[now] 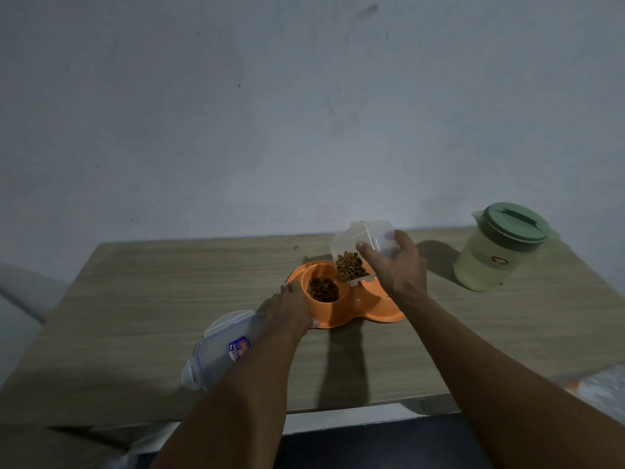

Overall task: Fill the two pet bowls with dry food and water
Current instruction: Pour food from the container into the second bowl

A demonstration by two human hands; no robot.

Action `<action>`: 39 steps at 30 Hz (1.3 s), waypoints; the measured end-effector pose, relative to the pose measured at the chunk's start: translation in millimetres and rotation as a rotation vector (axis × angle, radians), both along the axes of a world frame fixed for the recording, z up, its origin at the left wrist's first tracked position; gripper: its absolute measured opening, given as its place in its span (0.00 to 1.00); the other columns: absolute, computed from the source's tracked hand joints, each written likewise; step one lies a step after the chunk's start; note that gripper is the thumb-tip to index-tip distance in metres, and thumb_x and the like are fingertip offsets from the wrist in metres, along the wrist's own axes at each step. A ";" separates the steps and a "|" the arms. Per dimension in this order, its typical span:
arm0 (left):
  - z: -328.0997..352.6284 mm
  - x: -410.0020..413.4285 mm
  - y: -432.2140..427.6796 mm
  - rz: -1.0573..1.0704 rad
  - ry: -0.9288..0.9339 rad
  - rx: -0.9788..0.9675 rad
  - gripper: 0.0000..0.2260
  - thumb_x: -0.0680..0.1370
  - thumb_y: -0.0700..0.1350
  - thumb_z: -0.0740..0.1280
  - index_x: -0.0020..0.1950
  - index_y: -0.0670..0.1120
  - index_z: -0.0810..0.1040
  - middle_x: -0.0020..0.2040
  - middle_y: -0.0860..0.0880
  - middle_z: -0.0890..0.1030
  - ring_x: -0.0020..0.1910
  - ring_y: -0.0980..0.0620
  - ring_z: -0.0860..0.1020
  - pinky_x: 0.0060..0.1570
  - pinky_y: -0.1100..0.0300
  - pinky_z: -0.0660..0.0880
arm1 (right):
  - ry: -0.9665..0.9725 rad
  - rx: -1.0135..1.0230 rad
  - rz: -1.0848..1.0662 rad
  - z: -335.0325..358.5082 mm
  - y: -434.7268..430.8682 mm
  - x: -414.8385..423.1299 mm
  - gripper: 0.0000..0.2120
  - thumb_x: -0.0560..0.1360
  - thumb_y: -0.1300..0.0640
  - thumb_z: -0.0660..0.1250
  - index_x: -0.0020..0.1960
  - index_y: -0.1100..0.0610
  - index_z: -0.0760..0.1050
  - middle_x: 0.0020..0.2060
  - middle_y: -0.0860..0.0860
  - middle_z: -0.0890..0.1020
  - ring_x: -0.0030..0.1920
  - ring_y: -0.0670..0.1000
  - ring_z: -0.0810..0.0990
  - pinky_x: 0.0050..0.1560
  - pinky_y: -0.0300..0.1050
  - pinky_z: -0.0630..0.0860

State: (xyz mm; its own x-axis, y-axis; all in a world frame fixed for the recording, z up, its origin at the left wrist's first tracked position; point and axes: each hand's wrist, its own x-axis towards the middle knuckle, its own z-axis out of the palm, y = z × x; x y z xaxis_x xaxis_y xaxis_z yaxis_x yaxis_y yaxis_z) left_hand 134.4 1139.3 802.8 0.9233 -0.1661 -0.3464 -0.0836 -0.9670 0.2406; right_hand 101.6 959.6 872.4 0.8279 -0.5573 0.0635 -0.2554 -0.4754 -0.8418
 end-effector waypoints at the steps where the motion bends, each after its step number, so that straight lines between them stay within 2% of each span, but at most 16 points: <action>1: 0.4 -0.1 0.1 -0.001 -0.001 0.002 0.40 0.71 0.56 0.75 0.75 0.43 0.58 0.70 0.43 0.70 0.66 0.42 0.72 0.64 0.46 0.71 | 0.000 0.002 0.006 1.2 0.8 -0.6 0.34 0.66 0.35 0.71 0.65 0.53 0.73 0.57 0.52 0.81 0.57 0.55 0.79 0.59 0.56 0.77; 4: -0.6 0.3 -0.3 0.002 0.006 -0.002 0.41 0.70 0.56 0.75 0.75 0.44 0.58 0.70 0.43 0.71 0.67 0.42 0.73 0.64 0.45 0.71 | -0.018 0.036 -0.005 1.3 1.3 -0.4 0.35 0.67 0.35 0.72 0.66 0.54 0.73 0.60 0.51 0.80 0.60 0.56 0.78 0.61 0.58 0.76; 11: -1.7 0.4 -2.1 -0.002 0.005 0.011 0.42 0.70 0.57 0.75 0.75 0.43 0.57 0.70 0.43 0.70 0.66 0.42 0.73 0.63 0.45 0.71 | 0.005 0.058 -0.022 1.8 0.8 -2.5 0.32 0.67 0.35 0.72 0.63 0.54 0.74 0.54 0.50 0.81 0.56 0.55 0.80 0.58 0.56 0.78; 14: -2.7 1.5 -1.4 0.006 0.015 0.001 0.41 0.70 0.56 0.75 0.75 0.44 0.57 0.70 0.43 0.70 0.67 0.42 0.72 0.63 0.45 0.72 | 0.010 0.172 -0.071 1.0 -3.2 -1.1 0.41 0.61 0.29 0.71 0.65 0.53 0.74 0.57 0.51 0.81 0.58 0.56 0.80 0.59 0.60 0.78; 17: -3.4 3.9 -0.2 0.013 0.042 -0.031 0.41 0.71 0.55 0.75 0.76 0.44 0.56 0.70 0.42 0.70 0.67 0.41 0.73 0.63 0.43 0.72 | 0.012 0.438 -0.172 -2.8 -10.9 -0.3 0.48 0.56 0.28 0.73 0.68 0.53 0.72 0.60 0.54 0.80 0.58 0.60 0.80 0.50 0.59 0.83; 20: 0.1 6.7 2.5 0.005 0.059 -0.047 0.37 0.73 0.51 0.72 0.76 0.45 0.57 0.68 0.43 0.71 0.65 0.41 0.74 0.61 0.41 0.73 | 0.028 0.700 -0.231 -0.6 -15.3 -4.3 0.38 0.64 0.37 0.75 0.66 0.57 0.72 0.59 0.58 0.79 0.55 0.62 0.81 0.41 0.54 0.84; 23: 8.8 8.9 5.7 -0.043 -0.151 -0.028 0.19 0.76 0.46 0.64 0.67 0.48 0.68 0.58 0.44 0.77 0.55 0.42 0.78 0.53 0.44 0.78 | 0.076 0.857 -0.225 -1.8 -19.9 -9.5 0.26 0.72 0.41 0.73 0.58 0.58 0.71 0.50 0.57 0.78 0.53 0.61 0.81 0.51 0.59 0.82; 24: 13.8 9.6 4.9 -0.027 -0.243 -0.058 0.14 0.77 0.44 0.61 0.63 0.48 0.71 0.56 0.44 0.78 0.53 0.43 0.79 0.51 0.45 0.78 | 0.091 0.884 -0.222 -3.0 -21.5 -9.9 0.24 0.73 0.41 0.72 0.58 0.57 0.71 0.48 0.56 0.78 0.53 0.61 0.81 0.53 0.60 0.81; 26: 32.7 7.8 -1.9 0.095 -0.327 -0.206 0.12 0.80 0.41 0.58 0.60 0.49 0.75 0.57 0.45 0.80 0.54 0.42 0.79 0.54 0.48 0.77 | 0.123 0.916 -0.216 -6.3 -22.0 -11.1 0.26 0.72 0.39 0.72 0.58 0.57 0.72 0.50 0.57 0.79 0.53 0.61 0.82 0.52 0.59 0.82; 27: 41.1 8.2 -6.5 0.204 -0.308 -0.329 0.11 0.81 0.41 0.58 0.59 0.47 0.78 0.56 0.45 0.80 0.56 0.42 0.79 0.55 0.50 0.76 | 0.133 0.923 -0.218 -6.9 -21.0 -11.9 0.27 0.71 0.38 0.71 0.59 0.57 0.73 0.52 0.58 0.80 0.52 0.61 0.82 0.50 0.58 0.82; 30: 56.8 11.5 -18.4 0.488 -0.130 -0.813 0.16 0.81 0.51 0.60 0.43 0.42 0.80 0.45 0.39 0.82 0.49 0.39 0.81 0.53 0.45 0.79 | 0.152 0.986 -0.203 -8.3 -18.9 -13.0 0.30 0.69 0.34 0.70 0.62 0.54 0.74 0.55 0.57 0.81 0.53 0.60 0.82 0.43 0.52 0.79; 32: 59.1 11.6 -23.0 0.562 0.043 -1.004 0.20 0.80 0.57 0.61 0.44 0.41 0.79 0.47 0.36 0.80 0.52 0.36 0.80 0.52 0.43 0.80 | 0.164 1.010 -0.174 -7.8 -17.8 -13.4 0.31 0.69 0.33 0.69 0.62 0.52 0.75 0.55 0.56 0.82 0.53 0.60 0.82 0.43 0.51 0.78; 33: 61.8 9.2 -25.1 0.564 0.102 -1.045 0.18 0.80 0.57 0.62 0.44 0.43 0.78 0.49 0.38 0.80 0.52 0.39 0.80 0.50 0.47 0.81 | 0.175 1.016 -0.158 -7.2 -17.0 -13.2 0.32 0.68 0.31 0.69 0.62 0.52 0.75 0.55 0.56 0.82 0.53 0.60 0.82 0.43 0.51 0.78; 35: 62.9 8.8 -27.6 0.542 0.122 -1.066 0.14 0.79 0.55 0.65 0.50 0.44 0.80 0.54 0.44 0.81 0.53 0.44 0.80 0.50 0.50 0.81 | 0.204 1.014 -0.128 -6.3 -14.5 -13.6 0.34 0.66 0.29 0.68 0.62 0.52 0.76 0.55 0.56 0.83 0.53 0.59 0.82 0.40 0.49 0.77; 37: 63.2 9.6 -27.7 0.534 0.101 -1.076 0.16 0.77 0.51 0.68 0.59 0.42 0.80 0.57 0.44 0.82 0.52 0.44 0.81 0.49 0.49 0.82 | 0.226 1.007 -0.125 -5.8 -11.5 -14.5 0.33 0.67 0.29 0.67 0.60 0.53 0.77 0.54 0.56 0.83 0.53 0.59 0.83 0.39 0.48 0.77; 39: 65.5 9.6 -26.2 0.519 0.086 -1.085 0.17 0.75 0.50 0.71 0.59 0.41 0.81 0.55 0.45 0.82 0.51 0.45 0.82 0.47 0.50 0.83 | 0.231 1.025 -0.130 -6.0 -9.2 -16.0 0.33 0.68 0.29 0.66 0.60 0.54 0.78 0.53 0.56 0.84 0.53 0.59 0.83 0.38 0.48 0.77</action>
State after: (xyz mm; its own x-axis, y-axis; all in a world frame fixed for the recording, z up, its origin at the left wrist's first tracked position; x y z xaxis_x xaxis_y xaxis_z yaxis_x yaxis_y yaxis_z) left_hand 143.9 1113.1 868.3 0.9470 -0.0251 -0.3201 0.3114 -0.1714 0.9347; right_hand 85.6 950.4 866.4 0.6898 -0.3407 -0.6388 -0.4587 0.4769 -0.7498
